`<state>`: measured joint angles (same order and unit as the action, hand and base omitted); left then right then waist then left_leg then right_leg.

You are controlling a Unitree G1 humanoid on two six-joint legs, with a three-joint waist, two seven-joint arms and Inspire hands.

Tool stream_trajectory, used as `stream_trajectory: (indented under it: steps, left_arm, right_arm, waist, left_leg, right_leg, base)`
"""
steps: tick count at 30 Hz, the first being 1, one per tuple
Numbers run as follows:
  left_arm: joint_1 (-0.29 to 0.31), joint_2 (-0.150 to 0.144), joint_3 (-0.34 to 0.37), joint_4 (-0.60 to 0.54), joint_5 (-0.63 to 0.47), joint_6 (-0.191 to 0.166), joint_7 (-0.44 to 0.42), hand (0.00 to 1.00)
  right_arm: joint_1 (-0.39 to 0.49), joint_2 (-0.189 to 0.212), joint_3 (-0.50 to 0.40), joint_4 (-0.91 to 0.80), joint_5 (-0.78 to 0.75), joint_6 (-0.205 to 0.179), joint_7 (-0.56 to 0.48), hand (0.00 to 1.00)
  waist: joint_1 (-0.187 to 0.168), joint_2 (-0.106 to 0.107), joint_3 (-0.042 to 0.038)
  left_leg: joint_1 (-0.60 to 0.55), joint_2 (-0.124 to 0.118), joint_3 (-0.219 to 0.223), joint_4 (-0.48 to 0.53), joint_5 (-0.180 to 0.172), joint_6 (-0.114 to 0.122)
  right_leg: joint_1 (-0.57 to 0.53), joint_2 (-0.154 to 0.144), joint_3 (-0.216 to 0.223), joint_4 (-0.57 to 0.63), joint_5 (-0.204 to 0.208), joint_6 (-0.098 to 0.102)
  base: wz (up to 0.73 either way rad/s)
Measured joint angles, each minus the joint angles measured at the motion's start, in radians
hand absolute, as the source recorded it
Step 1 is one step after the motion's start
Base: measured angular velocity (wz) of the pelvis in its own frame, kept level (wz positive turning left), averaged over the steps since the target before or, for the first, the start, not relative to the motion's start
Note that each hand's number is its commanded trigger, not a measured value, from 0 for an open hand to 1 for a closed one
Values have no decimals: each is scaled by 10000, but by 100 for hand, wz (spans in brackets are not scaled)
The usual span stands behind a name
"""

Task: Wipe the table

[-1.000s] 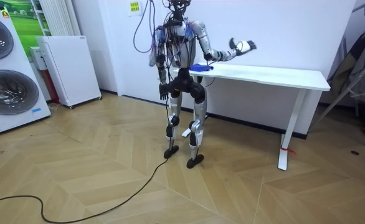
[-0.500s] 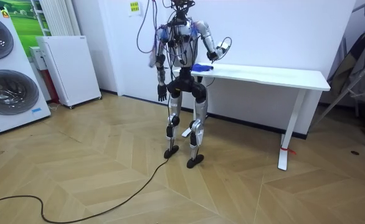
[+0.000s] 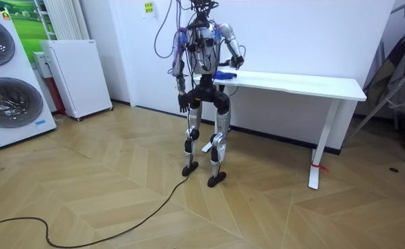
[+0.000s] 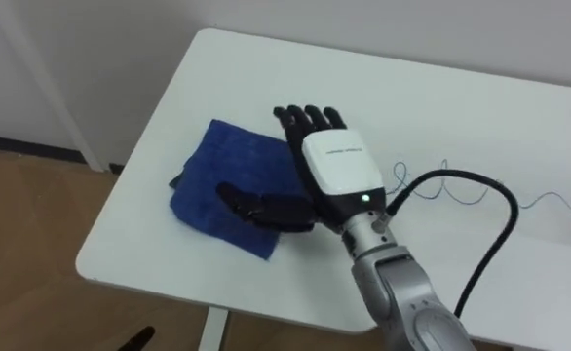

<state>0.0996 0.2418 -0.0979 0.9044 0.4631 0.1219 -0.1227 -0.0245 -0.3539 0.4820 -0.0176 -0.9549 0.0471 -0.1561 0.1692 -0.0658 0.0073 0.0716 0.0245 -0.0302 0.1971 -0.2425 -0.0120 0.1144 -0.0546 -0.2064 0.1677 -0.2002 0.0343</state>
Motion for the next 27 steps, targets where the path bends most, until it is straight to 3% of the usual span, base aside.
stream_trajectory:
  steps: [8, 13, 19, 22, 27]
  left_arm:
    - [-160, 16, -26, 123, 1, -20, 1, 0]
    - [-181, 51, -15, 281, 20, -100, -3, 0]
    - [-152, 50, -15, 299, 93, -40, -118, 0]
    - [-150, 59, -11, 292, 95, 16, -118, 0]
    - [-120, 77, -6, 295, 95, 28, -143, 0]
  right_arm:
    - [20, -107, 98, 242, -118, 83, 164, 0]
    - [-32, -101, 108, 1807, -288, 86, 284, 0]
    - [-164, -77, 99, 2394, -343, 92, -87, 0]
    - [-161, -71, 104, 2492, -325, 99, -254, 0]
    - [-162, -47, 111, 2688, -325, 92, -449, 0]
  waist:
    - [31, 21, 12]
    - [226, 35, 28]
    - [325, -12, 6]
    - [352, -39, 82]
    - [358, -132, 82]
  left_leg:
    - [-46, -24, -341, 13, 1, 0]
    - [98, -34, -532, -25, 1, 0]
    - [133, -35, -588, -42, 1, 0]
    - [266, -42, -621, -100, 1, 0]
    - [255, -44, -621, -101, 1, 0]
  right_leg:
    - [59, -5, -179, -7, 0, 0]
    - [248, 3, -176, -10, 0, 0]
    - [320, 9, -177, 1, 0, 1]
    - [457, 7, -195, -15, 0, 1]
    - [479, 7, -201, -5, 0, 0]
  base:
    - [14]
    - [8]
    - [7]
    - [3]
    - [5]
